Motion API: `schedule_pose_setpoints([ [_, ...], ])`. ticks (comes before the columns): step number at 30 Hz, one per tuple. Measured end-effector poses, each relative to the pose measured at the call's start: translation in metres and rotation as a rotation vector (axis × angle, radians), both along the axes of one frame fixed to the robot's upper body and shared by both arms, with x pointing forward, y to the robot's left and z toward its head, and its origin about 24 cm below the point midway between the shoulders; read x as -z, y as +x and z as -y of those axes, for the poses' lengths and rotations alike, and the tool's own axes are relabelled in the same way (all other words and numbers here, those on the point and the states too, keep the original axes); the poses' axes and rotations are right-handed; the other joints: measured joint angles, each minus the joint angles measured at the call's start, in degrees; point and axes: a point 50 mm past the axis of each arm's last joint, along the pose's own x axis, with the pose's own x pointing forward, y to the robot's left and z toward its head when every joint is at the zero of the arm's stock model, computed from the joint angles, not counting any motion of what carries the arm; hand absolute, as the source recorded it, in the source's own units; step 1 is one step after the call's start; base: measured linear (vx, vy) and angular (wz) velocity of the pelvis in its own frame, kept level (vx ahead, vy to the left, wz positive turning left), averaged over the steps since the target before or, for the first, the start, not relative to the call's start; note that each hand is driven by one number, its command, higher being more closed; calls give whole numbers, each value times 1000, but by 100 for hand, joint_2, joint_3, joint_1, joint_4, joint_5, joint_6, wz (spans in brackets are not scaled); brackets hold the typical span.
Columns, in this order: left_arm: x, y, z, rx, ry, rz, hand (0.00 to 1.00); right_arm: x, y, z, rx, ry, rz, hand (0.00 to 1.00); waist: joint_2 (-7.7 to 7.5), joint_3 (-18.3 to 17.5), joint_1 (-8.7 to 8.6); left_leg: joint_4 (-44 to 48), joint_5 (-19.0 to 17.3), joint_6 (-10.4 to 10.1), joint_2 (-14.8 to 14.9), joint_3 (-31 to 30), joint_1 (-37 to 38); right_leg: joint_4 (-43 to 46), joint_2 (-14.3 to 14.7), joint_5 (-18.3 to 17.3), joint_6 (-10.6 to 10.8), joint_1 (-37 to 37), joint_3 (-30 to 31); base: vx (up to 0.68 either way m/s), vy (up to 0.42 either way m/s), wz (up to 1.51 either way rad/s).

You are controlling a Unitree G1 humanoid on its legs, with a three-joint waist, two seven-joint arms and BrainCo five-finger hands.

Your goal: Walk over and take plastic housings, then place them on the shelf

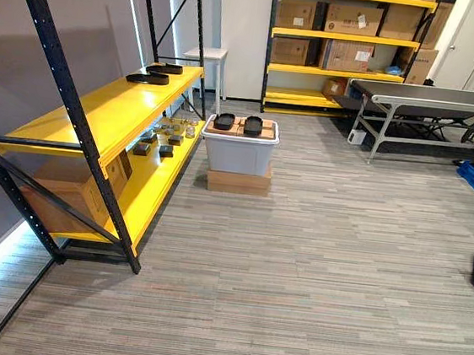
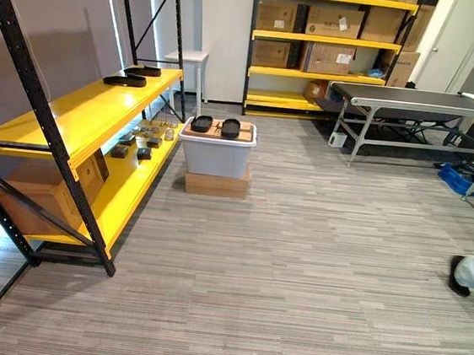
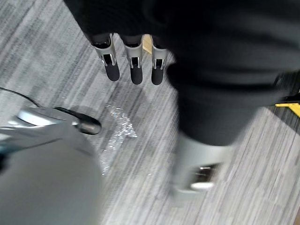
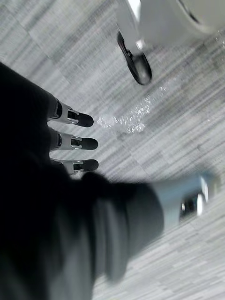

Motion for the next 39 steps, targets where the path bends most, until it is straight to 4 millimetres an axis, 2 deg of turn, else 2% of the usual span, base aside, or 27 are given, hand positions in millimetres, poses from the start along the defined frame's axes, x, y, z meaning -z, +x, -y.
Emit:
schedule_pose_setpoints([
  [2, -3, 8, -7, 11, 25, 18, 0, -5, 13, 7, -13, -17, 31, 0, 58, 43, -54, -97, -10, -27, -5, -36, 103, -99, 0, 15, 24, 154, -107, 93, -7, 8],
  [5, -8, 20, -16, -4, 54, 63, 0, -11, 28, 14, -24, -41, 66, 0, 65, 88, -54, -136, -25, -97, -4, -26, 131, -165, 3, 20, 35, 198, -151, 62, -9, 1],
  [7, -8, 21, -17, -2, 59, 74, 0, -16, 39, 18, -35, -59, 96, 0, 77, 154, -54, -138, -59, -153, 5, 25, 182, -174, 7, 6, 67, 239, -141, 53, -3, -7],
  [12, -8, 19, -15, -2, 65, 87, 0, -20, 49, 19, -77, -99, 129, 0, 62, 209, -50, -193, -95, -207, 17, 123, 271, -239, 20, -19, 107, 290, -117, 22, -3, -8],
  [19, -8, 22, -7, 10, 83, 96, 0, -22, 52, 21, -64, -122, 140, 0, 89, 224, -49, -193, -109, -225, 35, 292, 352, -258, 32, -62, 175, 357, -14, 0, -6, -9],
  [23, -7, 23, 1, 14, 66, 100, 0, -19, 49, 15, -50, -107, 131, 0, 108, 233, -60, -159, -139, -270, 51, 295, 416, -254, 38, -100, 232, 433, -20, -11, -7, -2],
  [35, -6, 23, 5, 34, 62, 96, 0, -12, 49, -3, -45, -58, 128, 0, 174, 269, -50, -109, -143, -266, 87, 288, 311, -108, 57, -121, 245, 300, -71, -49, -8, 2],
  [37, -6, 24, 6, 43, 61, 96, 0, -11, 48, -5, -43, -49, 121, 0, 168, 270, -44, -102, -155, -247, 86, 295, 229, -78, 57, -117, 239, 203, -34, -63, 8, -5],
  [39, -6, 27, 8, 51, 61, 102, 0, -10, 48, -7, -40, -42, 117, 0, 161, 275, -41, 17, -253, -92, 80, 293, 85, -42, 56, -117, 222, 81, -20, -47, 25, -5],
])
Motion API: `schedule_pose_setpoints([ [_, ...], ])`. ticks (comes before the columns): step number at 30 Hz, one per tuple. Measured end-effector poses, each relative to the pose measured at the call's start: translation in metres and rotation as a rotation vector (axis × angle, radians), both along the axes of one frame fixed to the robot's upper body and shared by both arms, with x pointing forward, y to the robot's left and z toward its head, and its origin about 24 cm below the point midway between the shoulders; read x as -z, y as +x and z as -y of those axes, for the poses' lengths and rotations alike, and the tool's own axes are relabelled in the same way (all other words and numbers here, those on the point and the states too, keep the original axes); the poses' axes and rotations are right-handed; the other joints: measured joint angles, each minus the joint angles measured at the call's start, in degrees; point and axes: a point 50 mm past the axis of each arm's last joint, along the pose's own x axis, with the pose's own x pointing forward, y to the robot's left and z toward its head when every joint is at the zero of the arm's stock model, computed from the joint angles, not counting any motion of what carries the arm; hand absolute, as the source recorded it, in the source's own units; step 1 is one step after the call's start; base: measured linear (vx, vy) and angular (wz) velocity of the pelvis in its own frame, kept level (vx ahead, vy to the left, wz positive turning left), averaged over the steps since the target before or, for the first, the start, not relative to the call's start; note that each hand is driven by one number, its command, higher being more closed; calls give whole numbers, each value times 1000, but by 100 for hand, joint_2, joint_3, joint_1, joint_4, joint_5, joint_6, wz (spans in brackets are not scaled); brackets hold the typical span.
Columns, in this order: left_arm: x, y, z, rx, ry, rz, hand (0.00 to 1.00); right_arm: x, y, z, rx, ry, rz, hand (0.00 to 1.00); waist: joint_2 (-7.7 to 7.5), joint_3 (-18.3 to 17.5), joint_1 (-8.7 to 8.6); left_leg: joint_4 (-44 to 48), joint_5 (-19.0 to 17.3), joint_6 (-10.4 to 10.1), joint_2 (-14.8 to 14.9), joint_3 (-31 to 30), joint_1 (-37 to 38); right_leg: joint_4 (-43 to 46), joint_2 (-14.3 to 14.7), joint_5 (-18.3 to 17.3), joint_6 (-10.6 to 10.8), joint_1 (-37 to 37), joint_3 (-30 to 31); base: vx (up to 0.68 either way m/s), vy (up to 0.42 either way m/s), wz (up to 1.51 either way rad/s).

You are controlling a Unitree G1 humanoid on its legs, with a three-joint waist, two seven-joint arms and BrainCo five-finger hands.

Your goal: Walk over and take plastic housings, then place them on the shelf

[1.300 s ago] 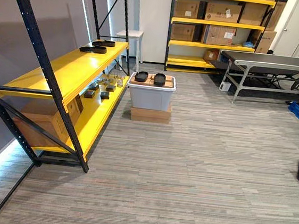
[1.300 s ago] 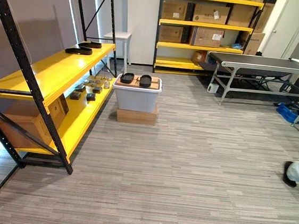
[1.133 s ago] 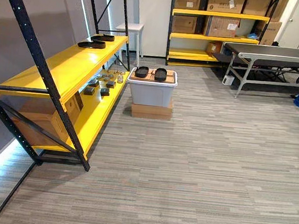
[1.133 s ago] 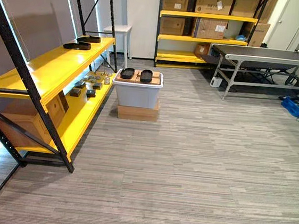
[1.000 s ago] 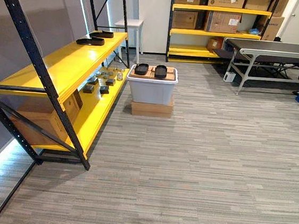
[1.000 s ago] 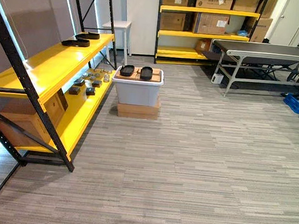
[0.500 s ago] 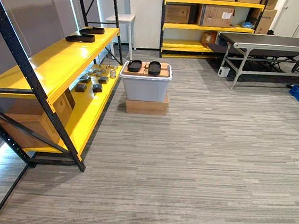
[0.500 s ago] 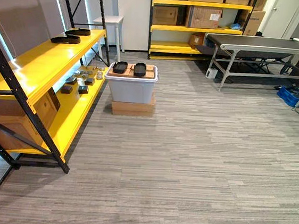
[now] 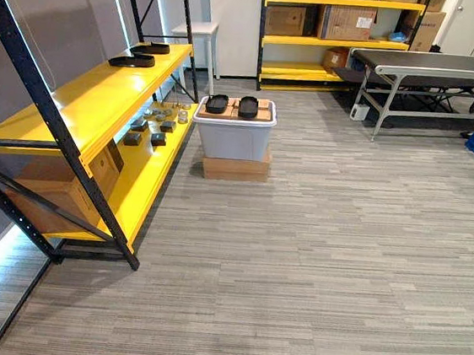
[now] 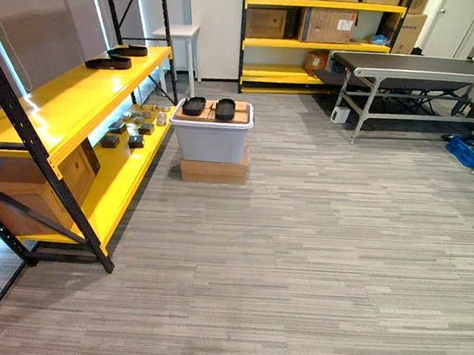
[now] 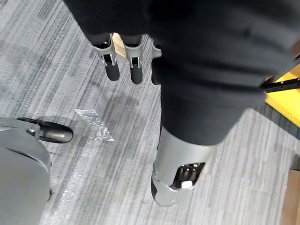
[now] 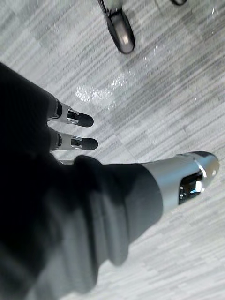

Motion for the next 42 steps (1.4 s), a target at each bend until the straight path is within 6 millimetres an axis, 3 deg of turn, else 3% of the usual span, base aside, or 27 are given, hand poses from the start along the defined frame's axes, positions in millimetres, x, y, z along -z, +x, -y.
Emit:
schedule_pose_setpoints([
  [2, -1, 6, 1, 12, 2, 12, 0, 0, 2, -1, -1, 1, 5, 0, -25, 116, 20, 306, -248, 146, -27, 20, -85, 615, -75, -386, 99, -244, -9, -28, 41, -6],
  [4, -3, 13, 3, 51, 4, 29, 0, 0, 0, -1, -2, 2, 0, 0, -58, 263, -8, 519, -483, 261, -94, -12, -53, 2366, -338, -901, 428, -897, -167, -36, 94, 5],
  [5, -5, 20, 2, 77, 16, 43, 0, 2, -1, -5, -6, 11, -4, 0, -20, 303, -39, 538, -527, 306, -120, -60, -18, 3588, -569, -941, 331, -1518, -369, -24, 98, 18],
  [7, -9, 32, -2, 122, 49, 58, 0, 4, -5, -9, -8, 25, -17, 0, -75, 397, -138, 426, -562, 370, -120, -221, 217, 4084, -792, -1047, 318, -1855, -605, 116, 70, 33],
  [11, -23, 68, -9, 152, 87, 143, 0, 6, -5, -17, -17, 43, -20, 0, -36, 495, -246, 249, -780, 248, 236, -491, 534, 2723, -661, -906, 159, -2309, -950, 337, -89, 37],
  [13, -28, 78, -12, 158, 100, 169, 0, 7, -6, -18, -17, 46, -25, 0, -26, 511, -352, 137, -901, 64, 527, -559, 740, 2053, -409, -518, -67, -2565, -923, 470, -200, 38],
  [14, -26, 73, -13, 160, 103, 155, 0, 9, -15, -19, -13, 47, -44, 0, -130, 436, -415, 212, -972, -67, 582, -583, 873, 1987, -322, 126, -291, -2549, -866, 635, -288, 14],
  [15, -23, 69, -8, 166, 92, 142, 0, 9, -17, -16, -5, 42, -49, 0, -96, 423, -375, 667, -981, -167, 716, -563, 831, 2197, -198, 152, -604, -2509, -819, 666, -302, -1],
  [17, -18, 62, -2, 146, 69, 120, 0, 9, -17, -16, 7, 45, -46, 0, -115, 425, -345, 2118, -641, -494, 732, -579, 332, 2015, -112, -55, -828, -2127, -786, 852, -335, -20],
  [18, -14, 54, 0, 93, 45, 112, 0, 10, -21, -17, 8, 46, -54, 0, -107, 437, -360, 3228, -49, -744, 745, -690, -36, 1651, -22, -169, -804, -1625, -765, 837, -299, -4],
  [19, -13, 51, 1, 62, 32, 110, 0, 11, -24, -17, 10, 49, -59, 0, -93, 472, -354, 3919, 60, -967, 796, -728, -240, 1435, 26, -203, -801, -1297, -773, 654, -218, 11],
  [21, -8, 34, -2, -37, 6, 91, 0, 14, -29, -22, 14, 63, -71, 0, -114, 591, -235, 5950, -90, -829, 1147, -275, -1112, 595, 230, -226, -819, -92, -715, 578, -166, 5],
  [22, -7, 28, -2, -53, 4, 79, 0, 13, -28, -22, 13, 62, -69, 0, -131, 587, -171, 6101, -171, -710, 1191, -108, -1355, 445, 232, -254, -814, 102, -657, 511, -96, -25],
  [24, -1, 5, 0, -119, -20, 31, 0, 9, -11, -21, 0, 57, -32, 0, -146, 658, 73, 5532, -669, -401, 1006, 281, -2352, 174, 120, -425, -740, 560, -364, 493, -2, -50],
  [25, 0, -1, 0, -128, -24, 18, 0, 8, -6, -21, -5, 57, -22, 0, -168, 674, 140, 5040, -690, -390, 869, 273, -2528, 142, 42, -481, -692, 644, -295, 469, 84, -73],
  [26, 4, -17, 3, -147, -34, -17, 0, 5, 3, -21, -15, 53, -3, 0, -206, 695, 255, 3652, -626, -357, 615, 221, -2723, 102, -132, -629, -582, 809, -120, 372, 94, -68],
  [28, 8, -38, 9, -166, -53, -71, 0, 2, 11, -17, -26, 37, 18, 0, -78, 627, 358, 1677, -110, -414, 615, 38, -3025, -54, -189, -924, -434, 1064, 29, 581, 206, -65],
  [29, 9, -46, 9, -171, -51, -94, 0, 2, 11, -18, -35, 35, 12, 0, -84, 545, 489, 1967, 331, -521, 656, 103, -3226, -11, -276, -1135, -344, 1160, 147, 687, 285, -47],
  [30, 9, -51, 6, -176, -45, -105, 0, 4, 7, -21, -41, 40, 0, 0, -152, 469, 510, 2134, 396, -415, 515, 72, -3269, 58, -386, -1199, -239, 1219, 177, 616, 249, -29],
  [32, 10, -50, 10, -196, -61, -110, 0, 6, 4, -23, -42, 49, -8, 0, -279, 453, 417, 2265, 456, 254, 149, -83, -2962, 1732, -701, -1152, -118, 798, 205, 578, 205, 15],
  [33, 9, -48, 6, -186, -49, -106, 0, 7, 1, -25, -46, 49, -15, 0, -357, 473, 407, 2169, 398, 355, 55, -78, -2746, 2491, -828, -994, 136, 533, 232, 888, 311, 33],
  [34, 7, -43, 0, -173, -32, -92, 0, 9, -5, -27, -57, 48, -36, 0, -470, 526, 365, 2003, 224, 515, -103, -80, -2300, 3914, -1006, -202, 618, 57, 401, 889, 262, 36],
  [35, 6, -38, -5, -158, -19, -85, 0, 12, -12, -30, -54, 59, -54, 0, -510, 570, 305, 1784, 87, 568, -210, -154, -1754, 5089, -1186, 439, 799, -363, 392, 871, 226, 43],
  [37, 4, -29, -4, -119, -13, -66, 0, 13, -15, -32, -55, 65, -62, 0, -476, 604, 183, 1455, 55, 615, -259, -303, -1017, 5883, -1520, 132, 449, -728, -193, 535, 83, 37],
  [38, 1, -15, -5, -77, -1, -32, 0, 14, -18, -35, -84, 64, -72, 0, -371, 641, 121, 1115, 35, 640, -177, -435, -468, 5832, -1551, -328, 162, -976, -637, 744, 27, 41],
  [40, -4, 12, -7, -26, 12, 26, 0, 15, -22, -35, -90, 67, -81, 0, -300, 640, 29, 700, -155, 585, 47, -637, 127, 4850, -1240, -738, 129, -1442, -985, 661, -46, 50],
  [42, -13, 42, -7, 9, 24, 99, 0, 15, -26, -31, -87, 53, -85, 0, -314, 643, -105, 480, -202, 506, 230, -716, 478, 2780, -832, -590, 173, -1941, -1058, 590, -186, 55],
])
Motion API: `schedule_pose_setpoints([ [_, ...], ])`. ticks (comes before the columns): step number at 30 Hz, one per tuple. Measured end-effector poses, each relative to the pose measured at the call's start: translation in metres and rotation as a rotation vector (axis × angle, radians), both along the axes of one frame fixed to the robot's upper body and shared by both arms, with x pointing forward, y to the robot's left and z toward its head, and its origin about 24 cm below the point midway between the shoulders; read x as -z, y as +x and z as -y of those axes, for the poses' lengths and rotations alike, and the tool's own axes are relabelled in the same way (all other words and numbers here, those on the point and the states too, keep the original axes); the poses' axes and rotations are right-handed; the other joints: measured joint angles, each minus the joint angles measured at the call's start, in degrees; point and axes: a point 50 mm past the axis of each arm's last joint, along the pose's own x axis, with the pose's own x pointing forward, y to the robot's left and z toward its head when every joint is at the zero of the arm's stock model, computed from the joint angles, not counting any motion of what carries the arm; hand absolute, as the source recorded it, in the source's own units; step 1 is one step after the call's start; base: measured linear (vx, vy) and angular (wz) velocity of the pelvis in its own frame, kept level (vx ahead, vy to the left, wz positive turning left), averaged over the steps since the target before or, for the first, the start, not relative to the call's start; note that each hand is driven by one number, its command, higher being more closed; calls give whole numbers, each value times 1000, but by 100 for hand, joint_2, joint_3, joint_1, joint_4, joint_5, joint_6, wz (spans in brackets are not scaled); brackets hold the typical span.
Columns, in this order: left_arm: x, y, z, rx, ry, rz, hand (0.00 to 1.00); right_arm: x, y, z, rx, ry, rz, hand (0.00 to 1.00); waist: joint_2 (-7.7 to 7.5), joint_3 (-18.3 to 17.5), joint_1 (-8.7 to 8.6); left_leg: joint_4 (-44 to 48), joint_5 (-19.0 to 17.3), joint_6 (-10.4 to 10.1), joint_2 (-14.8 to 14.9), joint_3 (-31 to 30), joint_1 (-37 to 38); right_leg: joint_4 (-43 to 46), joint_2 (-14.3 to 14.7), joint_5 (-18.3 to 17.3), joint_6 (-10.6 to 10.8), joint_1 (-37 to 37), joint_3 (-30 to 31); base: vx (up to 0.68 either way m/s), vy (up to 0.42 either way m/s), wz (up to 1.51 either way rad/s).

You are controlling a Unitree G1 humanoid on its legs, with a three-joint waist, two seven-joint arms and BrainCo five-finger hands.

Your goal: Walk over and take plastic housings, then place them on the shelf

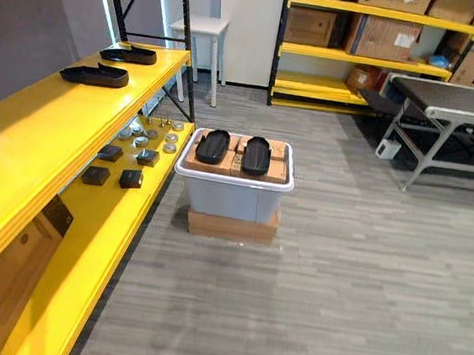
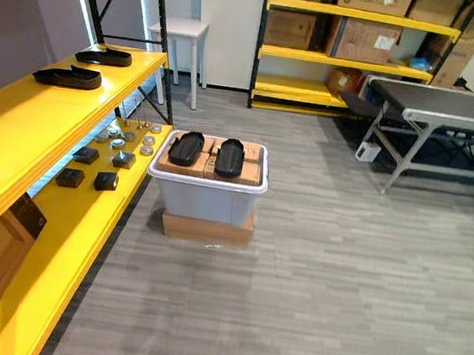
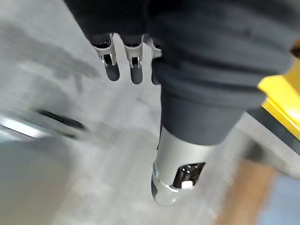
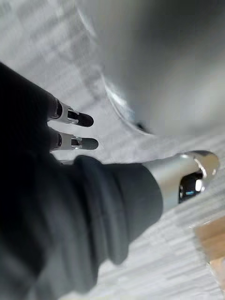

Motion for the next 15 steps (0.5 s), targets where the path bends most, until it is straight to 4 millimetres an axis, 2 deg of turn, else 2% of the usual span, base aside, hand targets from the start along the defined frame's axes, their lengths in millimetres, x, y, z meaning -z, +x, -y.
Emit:
schedule_pose_setpoints([
  [1, -3, 8, 1, 12, 2, 22, 0, 1, -5, 2, 5, -5, -9, 0, -51, -1, -66, -86, -57, -56, 11, -33, 172, -1152, 63, 350, 58, -44, 1, 650, -309, 62],
  [2, -6, 19, 3, 20, 3, 54, 0, 2, -12, 3, 15, -4, -26, 0, -162, -8, -121, -214, -271, -128, -49, -164, 435, -2093, 16, 718, 198, -217, 139, 832, -425, 69],
  [3, -6, 22, 9, 24, -7, 61, 0, 3, -25, 6, 41, -7, -55, 0, -121, -31, -198, -238, -481, -201, 22, -303, 692, -1668, 75, 1389, 37, -390, 436, 741, -377, 54],
  [4, -4, 20, 12, 24, -16, 57, 0, 4, -29, 7, 61, -6, -61, 0, -61, -65, -213, -62, -411, -220, 64, -342, 695, -1408, 160, 1434, -35, -451, 544, 778, -371, 28],
  [5, -1, 13, 17, -11, -38, 49, 0, 5, -35, 8, 105, 1, -67, 0, 72, -116, -218, 765, -412, -234, 225, -306, 476, -1114, 344, 1233, -400, -385, 567, 794, -326, 11],
  [6, 2, 7, 22, -54, -62, 43, 0, 5, -39, 7, 125, 5, -69, 0, 199, -110, -239, 2022, -264, -612, 424, -289, 54, -1140, 521, 989, -609, -63, 413, 777, -316, 14],
  [7, 3, 6, 24, -76, -74, 45, 0, 5, -40, 6, 125, 6, -68, 0, 253, -73, -239, 2781, -54, -956, 538, -299, -211, -1209, 622, 881, -674, 152, 363, 724, -268, 21],
  [8, 4, 0, 27, -109, -88, 49, 0, 6, -40, 3, 121, 11, -72, 0, 313, -42, -202, 4281, 303, -1592, 710, -298, -780, -1351, 822, 681, -748, 585, 297, 791, -236, 18],
  [9, 6, -8, 27, -129, -91, 35, 0, 6, -38, 1, 119, 15, -66, 0, 305, -4, -142, 5532, 309, -1615, 888, -87, -1332, -1545, 978, 525, -883, 1073, 282, 644, -183, 8],
  [10, 7, -13, 26, -133, -91, 21, 0, 5, -37, 1, 120, 13, -60, 0, 295, 7, -92, 5942, 291, -1587, 1009, 117, -1571, -1689, 1037, 468, -918, 1348, 300, 616, -111, -10],
  [11, 10, -25, 26, -144, -95, -11, 0, 5, -33, 1, 119, 11, -51, 0, 223, 32, 37, 6162, 208, -1460, 1153, 560, -1957, -1899, 1037, 372, -943, 1760, 398, 442, -45, -18],
  [12, 10, -27, 25, -184, -107, 2, 0, 4, -32, 2, 119, 8, -49, 0, 185, 19, 94, 6062, 117, -1346, 1186, 756, -2163, -1991, 1020, 360, -914, 1889, 438, 657, -44, -41],
  [13, 9, -28, 20, -188, -95, 4, 0, 3, -22, 5, 113, 2, -31, 0, 169, 23, 258, 5432, -152, -1186, 1194, 1127, -2469, -2159, 949, 342, -872, 2191, 618, 650, 32, -62],
  [14, 11, -36, 16, -188, -85, -22, 0, -1, -6, 7, 103, -3, 7, 0, 150, 46, 316, 4262, -331, -1125, 1035, 1346, -2613, -2289, 798, 309, -818, 2378, 780, 548, 81, -64],
  [15, 12, -39, 16, -189, -85, -31, 0, -2, -2, 8, 100, -5, 18, 0, 143, 51, 317, 3931, -330, -1114, 991, 1369, -2643, -2317, 754, 297, -794, 2423, 798, 543, 160, -82],
])
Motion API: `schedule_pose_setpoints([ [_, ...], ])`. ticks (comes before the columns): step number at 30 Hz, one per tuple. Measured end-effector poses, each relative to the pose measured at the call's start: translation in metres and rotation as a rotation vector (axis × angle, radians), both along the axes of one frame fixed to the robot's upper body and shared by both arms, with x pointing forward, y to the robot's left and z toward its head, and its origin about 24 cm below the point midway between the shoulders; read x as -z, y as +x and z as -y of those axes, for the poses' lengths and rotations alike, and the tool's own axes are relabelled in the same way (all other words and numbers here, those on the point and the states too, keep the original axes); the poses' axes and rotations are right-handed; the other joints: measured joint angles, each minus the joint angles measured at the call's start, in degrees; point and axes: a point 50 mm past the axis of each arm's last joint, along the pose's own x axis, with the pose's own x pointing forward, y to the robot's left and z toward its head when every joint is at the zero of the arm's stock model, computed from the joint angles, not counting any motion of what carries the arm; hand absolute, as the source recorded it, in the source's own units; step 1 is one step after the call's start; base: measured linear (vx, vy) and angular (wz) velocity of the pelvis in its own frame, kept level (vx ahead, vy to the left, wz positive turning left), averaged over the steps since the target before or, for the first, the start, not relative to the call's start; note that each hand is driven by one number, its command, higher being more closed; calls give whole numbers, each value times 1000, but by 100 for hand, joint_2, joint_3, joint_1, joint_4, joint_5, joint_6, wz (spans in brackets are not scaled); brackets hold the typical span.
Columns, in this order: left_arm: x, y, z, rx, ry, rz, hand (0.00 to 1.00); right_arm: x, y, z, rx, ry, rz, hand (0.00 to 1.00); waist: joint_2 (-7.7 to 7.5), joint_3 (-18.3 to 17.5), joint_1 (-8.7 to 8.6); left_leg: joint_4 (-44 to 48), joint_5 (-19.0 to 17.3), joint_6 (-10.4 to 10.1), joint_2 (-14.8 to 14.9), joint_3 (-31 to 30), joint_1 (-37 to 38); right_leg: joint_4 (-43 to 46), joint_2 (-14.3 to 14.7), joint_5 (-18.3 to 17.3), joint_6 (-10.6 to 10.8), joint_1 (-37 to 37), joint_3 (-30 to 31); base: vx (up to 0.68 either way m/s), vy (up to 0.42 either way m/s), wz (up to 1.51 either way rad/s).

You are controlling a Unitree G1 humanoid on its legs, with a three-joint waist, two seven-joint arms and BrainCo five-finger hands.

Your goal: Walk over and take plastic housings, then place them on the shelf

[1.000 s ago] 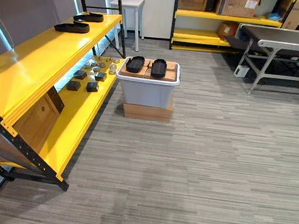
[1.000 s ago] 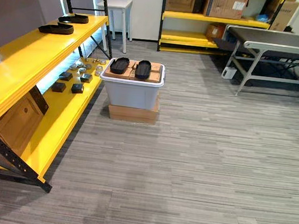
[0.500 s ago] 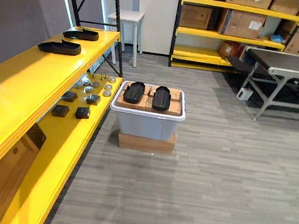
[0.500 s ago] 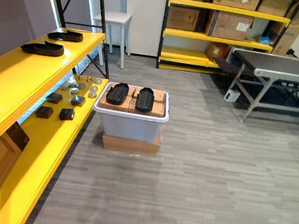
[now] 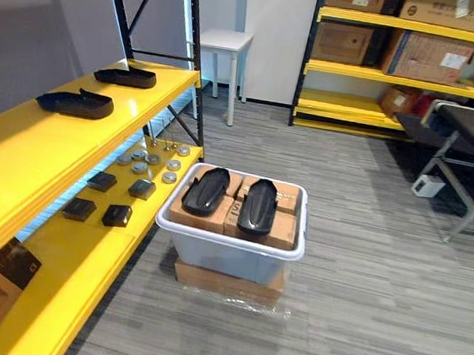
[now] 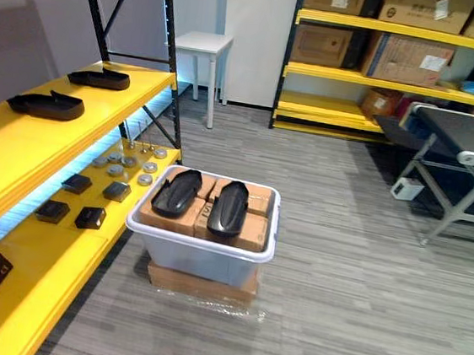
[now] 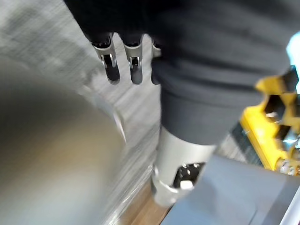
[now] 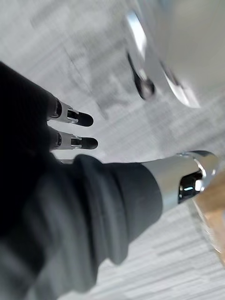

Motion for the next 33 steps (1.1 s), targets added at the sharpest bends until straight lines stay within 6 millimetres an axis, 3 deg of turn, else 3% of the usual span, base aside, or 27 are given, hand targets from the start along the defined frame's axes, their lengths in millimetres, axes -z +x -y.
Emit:
schedule_pose_setpoints([
  [1, 3, -14, 1, -8, -6, -36, 0, -5, 14, 4, -8, -15, 37, 0, -18, -12, 18, -2205, 256, 224, -297, 34, 113, -170, -246, -150, 253, 226, 155, 523, 210, -62],
  [2, 6, -26, 5, -8, -18, -73, 0, -7, 18, 7, -13, -27, 49, 0, 59, -65, 36, -3166, 911, 218, -326, 5, 110, -389, -331, -268, 420, 458, 192, 535, 239, -63],
  [3, 7, -30, 6, 1, -19, -88, 0, -7, 18, 7, -15, -29, 45, 0, 61, -87, 84, -3063, 1122, 225, -358, 38, 123, -444, -378, -325, 476, 570, 229, 558, 277, -23],
  [5, 6, -30, -1, 38, 7, -101, 0, -7, 23, 2, -55, -32, 44, 0, -60, -149, 39, -2579, 971, 626, -694, -88, -70, -317, -662, -460, 538, 670, 204, 706, 327, 27],
  [6, 6, -28, -3, 78, 21, -105, 0, -8, 27, 1, -65, -40, 51, 0, -123, -169, -44, -2562, 851, 778, -874, -190, 9, 309, -799, -424, 579, 484, 113, 587, 263, 51],
  [7, 6, -28, -3, 82, 22, -105, 0, -8, 28, 2, -64, -42, 53, 0, -122, -167, -50, -2578, 827, 782, -879, -197, 54, 581, -816, -423, 585, 369, 117, 560, 277, 33],
  [9, 5, -25, -5, 141, 37, -119, 0, -15, 45, -4, -98, -70, 101, 0, -114, -58, -86, -3115, 692, 804, -886, -238, 976, 3828, -1091, 6, 1295, -891, 264, 568, 236, 8],
  [11, 3, -20, -9, 203, 60, -119, 0, -23, 52, -4, -140, -119, 147, 0, -100, -44, -104, -3330, 670, 792, -885, -267, 1463, 4189, -1186, -324, 1224, -1228, 124, 436, 106, 31],
  [13, -2, -3, -8, 232, 83, -62, 0, -43, 70, -2, -226, -227, 248, 0, -105, -56, -156, -3543, 635, 729, -876, -332, 1774, 3275, -1132, -520, 1222, -1529, 49, 421, 4, 43],
  [14, -6, 10, -9, 228, 100, -17, 0, -61, 84, 0, -247, -293, 330, 0, -111, -66, -263, -3588, 620, 670, -877, -473, 1806, 2284, -981, -499, 1202, -1743, 191, 507, -118, 64],
  [15, -10, 18, -9, 230, 117, 18, 0, -75, 92, 0, -263, -375, 382, 0, -235, -137, -323, -3580, 561, 538, -964, -585, 1804, 907, -839, 50, 1072, -1804, 381, 427, -143, 64],
  [16, -12, 20, -12, 238, 130, 28, 0, -81, 93, 0, -262, -406, 402, 0, -337, -166, -315, -3567, 505, 458, -1075, -635, 1839, 538, -849, 810, 974, -1859, 475, 525, -213, 57],
  [17, -9, 21, -1, 236, 111, 28, 0, -89, 94, 3, -270, -469, 420, 0, -200, -192, -336, -3546, 429, 347, -975, -796, 1937, 659, -759, 1000, 772, -1802, 421, 269, -125, 26],
  [21, -4, 16, 21, 238, 56, 26, 0, -128, 119, -4, -323, -606, 573, 0, 19, -204, -234, -3635, 336, 183, -662, -805, 1988, 38, -429, 1023, 688, -1537, 437, 341, -125, -16],
  [24, -9, 30, 25, 296, 81, 70, 0, -164, 147, -9, -279, -708, 715, 0, 18, 151, -217, -3561, 330, 178, -699, -922, 1658, -75, -467, 1039, 680, -1706, 330, 57, -31, 14],
  [26, -12, 41, 27, 313, 96, 88, 0, -177, 160, -13, -257, -725, 766, 0, 26, 381, -206, -3478, 330, 178, -766, -1018, 1526, -114, -526, 1062, 695, -1739, 250, -25, 6, 27],
  [30, -21, 66, 30, 347, 132, 146, 0, -208, 192, -35, -271, -767, 886, 0, 42, 818, 50, -3222, 277, 232, -855, -1102, 1089, -152, -617, 1183, 711, -2003, 191, -66, 29, 15],
  [33, -26, 79, 28, 338, 159, 173, 0, -224, 208, -39, -233, -781, 927, 0, 72, 1116, 78, -3007, 164, 317, -878, -1203, 821, -146, -638, 1244, 728, -2144, 136, -78, 41, 12],
])
